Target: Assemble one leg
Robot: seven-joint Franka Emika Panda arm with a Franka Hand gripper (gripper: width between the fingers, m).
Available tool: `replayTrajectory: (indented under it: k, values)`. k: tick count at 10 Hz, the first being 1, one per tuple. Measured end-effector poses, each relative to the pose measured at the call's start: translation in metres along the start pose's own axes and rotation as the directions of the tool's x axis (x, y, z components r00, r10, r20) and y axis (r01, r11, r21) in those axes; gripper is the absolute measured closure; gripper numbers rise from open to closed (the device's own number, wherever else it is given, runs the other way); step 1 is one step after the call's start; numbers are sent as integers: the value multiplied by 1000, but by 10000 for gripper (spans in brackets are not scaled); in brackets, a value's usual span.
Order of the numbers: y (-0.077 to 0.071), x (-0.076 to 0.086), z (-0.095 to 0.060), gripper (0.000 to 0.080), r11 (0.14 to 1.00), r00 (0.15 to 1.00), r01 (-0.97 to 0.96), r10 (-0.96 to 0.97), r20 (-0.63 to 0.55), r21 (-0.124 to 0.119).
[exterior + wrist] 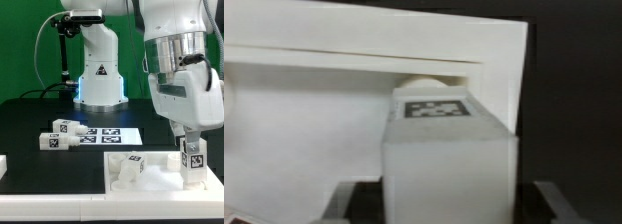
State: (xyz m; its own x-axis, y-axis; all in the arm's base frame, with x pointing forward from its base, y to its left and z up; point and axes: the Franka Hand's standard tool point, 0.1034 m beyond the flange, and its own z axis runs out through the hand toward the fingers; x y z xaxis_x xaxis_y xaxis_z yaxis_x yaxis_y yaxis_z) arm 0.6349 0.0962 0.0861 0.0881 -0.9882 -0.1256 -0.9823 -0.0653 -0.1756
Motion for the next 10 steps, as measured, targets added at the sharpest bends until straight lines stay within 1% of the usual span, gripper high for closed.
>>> replayTrajectory:
  k: [1, 2, 3, 4, 5, 6, 7, 8, 10]
  values:
    - [0, 0, 0, 464, 1000, 1000, 18, -18, 0, 0]
    - [0, 0, 0, 317, 998, 998, 69, -69, 0, -1]
    - [2, -1, 0, 317, 980, 980, 199, -199, 4, -14]
    - [3, -2, 0, 190, 923, 924, 382, -381, 21, -39]
    - [1, -1, 1, 158, 846, 848, 530, -529, 35, -46]
    - [1, -2, 2, 158, 795, 797, 604, -603, 42, -47]
    - [2, -1, 2, 158, 775, 776, 631, -630, 35, -40]
    - [2, 0, 3, 151, 716, 717, 697, -696, 36, -41]
    - [2, 0, 3, 150, 631, 632, 775, -774, 41, -42]
